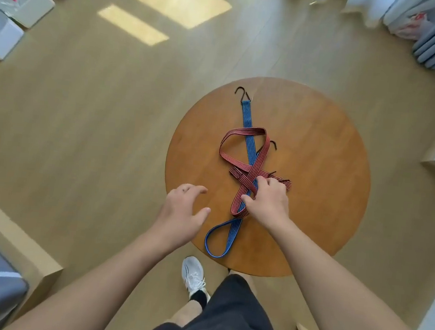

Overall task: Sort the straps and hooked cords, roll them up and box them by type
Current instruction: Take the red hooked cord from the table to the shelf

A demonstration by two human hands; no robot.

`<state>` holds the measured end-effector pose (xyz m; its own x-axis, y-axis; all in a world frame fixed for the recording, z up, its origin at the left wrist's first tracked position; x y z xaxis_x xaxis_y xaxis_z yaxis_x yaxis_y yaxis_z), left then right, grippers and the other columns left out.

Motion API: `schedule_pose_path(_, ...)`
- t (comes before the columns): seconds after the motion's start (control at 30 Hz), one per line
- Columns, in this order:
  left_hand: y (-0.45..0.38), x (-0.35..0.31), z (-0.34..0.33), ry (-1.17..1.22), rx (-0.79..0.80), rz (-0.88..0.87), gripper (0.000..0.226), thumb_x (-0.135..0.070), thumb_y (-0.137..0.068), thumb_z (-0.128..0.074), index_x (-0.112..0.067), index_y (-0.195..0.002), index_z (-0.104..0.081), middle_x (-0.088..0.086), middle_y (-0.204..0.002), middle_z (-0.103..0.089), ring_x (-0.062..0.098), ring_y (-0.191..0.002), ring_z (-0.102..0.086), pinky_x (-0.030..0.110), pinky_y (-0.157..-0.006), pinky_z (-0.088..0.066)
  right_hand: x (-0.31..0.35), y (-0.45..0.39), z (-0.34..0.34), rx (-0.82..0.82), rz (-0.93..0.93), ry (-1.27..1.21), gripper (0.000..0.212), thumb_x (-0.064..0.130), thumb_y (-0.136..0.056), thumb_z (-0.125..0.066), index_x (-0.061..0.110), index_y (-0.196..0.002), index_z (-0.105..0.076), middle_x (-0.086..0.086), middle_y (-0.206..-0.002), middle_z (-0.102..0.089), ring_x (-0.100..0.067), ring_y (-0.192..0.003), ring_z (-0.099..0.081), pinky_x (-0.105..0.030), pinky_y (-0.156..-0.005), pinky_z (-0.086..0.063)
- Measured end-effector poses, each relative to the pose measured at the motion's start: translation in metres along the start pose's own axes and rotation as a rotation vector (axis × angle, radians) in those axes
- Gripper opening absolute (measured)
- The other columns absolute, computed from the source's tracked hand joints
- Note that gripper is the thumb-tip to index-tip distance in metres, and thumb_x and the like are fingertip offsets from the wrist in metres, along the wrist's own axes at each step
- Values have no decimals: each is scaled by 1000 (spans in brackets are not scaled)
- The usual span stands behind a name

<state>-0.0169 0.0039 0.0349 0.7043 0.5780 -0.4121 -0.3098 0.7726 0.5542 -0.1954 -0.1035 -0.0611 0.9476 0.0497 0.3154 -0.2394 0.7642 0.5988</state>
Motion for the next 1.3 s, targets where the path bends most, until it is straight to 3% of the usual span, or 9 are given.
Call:
schedule_pose_path(0.17, -11, 14, -6, 8, 4, 62, 42, -29, -96, -66, -22, -137, -59, -3, -140, -55, 16, -131, -47, 24, -103, -33, -4, -46, -11, -10, -74, 112, 78, 52, -86, -69, 16, -146, -33, -11, -150, -37, -34, -139, -31, -50, -113, -28)
schedule_pose_path(0.37, -13, 22, -18, 6, 50, 106, 41, -30, -97, -64, -22, -137, -59, -4, -140, -55, 15, -132, -46, 27, -107, -35, -6, -61, -14, -61, -27, 203, 22, 32, -91, -57, 18, -107, -56, -5, -114, -61, -29, -111, -49, -45, -97, -37)
schedule_pose_path(0.57, -24, 3, -15, 42, 59, 96, 41, -33, -99, -62, -24, -138, -57, -5, -142, -52, 15, -134, -46, 30, -110, -37, -5, -44, 7, -67, 37, -52, 8, 18, -98, -51, 11, -100, -54, -8, -101, -50, -29, -89, -56, -37, -73, -46)
schedule_pose_path(0.73, -32, -31, -3, 77, 35, 26, 46, -33, -97, -64, -25, -142, -54, -5, -143, -53, 15, -135, -47, 32, -110, -38, 6, -11, 53, -180, 144, -266, 7, 14, -97, -54, 10, -99, -59, -5, -95, -61, -31, -88, -60, -35, -71, -43)
schedule_pose_path(0.87, -34, -67, 22, 93, -49, -91, 67, -26, -93, -71, -27, -153, -39, -2, -150, -47, 15, -138, -44, 27, -110, -36, 25, 25, 98, -193, 269, -429, 12, 9, -94, -59, 14, -102, -65, 1, -94, -70, -23, -86, -64, -37, -76, -53)
schedule_pose_path(1.03, -21, -118, 73, 95, -192, -384, 88, -9, -86, -73, -34, -158, -29, -6, -159, -37, 14, -146, -33, 23, -114, -24, 51, 78, 156, -111, 386, -579, 20, 2, -93, -61, 22, -89, -62, 10, -80, -64, -2, -69, -58, -14, -65, -44)
schedule_pose_path(1.13, 2, -151, 105, 175, -229, -643, 64, -13, -85, -73, -29, -144, -56, -7, -147, -56, 12, -137, -49, 34, -114, -42, 62, 109, 180, -72, 406, -625, 22, 3, -94, -61, 24, -86, -64, 10, -73, -65, 1, -63, -59, -18, -62, -44)
schedule_pose_path(1.27, 35, -180, 148, 234, -314, -838, 30, -14, -82, -66, -15, -110, -78, -4, -107, -77, 13, -97, -70, 42, -82, -59, 76, 155, 213, -103, 418, -747, 12, 16, -100, -60, 15, -91, -69, 5, -70, -63, -7, -61, -55, -26, -59, -43)
schedule_pose_path(1.3, 41, -182, 159, 252, -327, -838, 27, -14, -83, -64, -16, -105, -78, -6, -98, -78, 14, -88, -71, 43, -76, -59, 79, 167, 221, -128, 408, -791, 22, 27, -102, -57, 10, -94, -70, 2, -69, -61, -10, -60, -53, -28, -56, -41)
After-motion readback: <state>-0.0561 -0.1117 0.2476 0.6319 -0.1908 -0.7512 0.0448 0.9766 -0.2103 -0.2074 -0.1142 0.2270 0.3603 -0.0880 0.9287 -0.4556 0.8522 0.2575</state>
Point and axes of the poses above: each hand's wrist, its own y-axis away from the middle knuckle, its own z-axis out of the back of the hand, x = y × z, the point moved 10 cm from there along -y, towards the middle knuckle
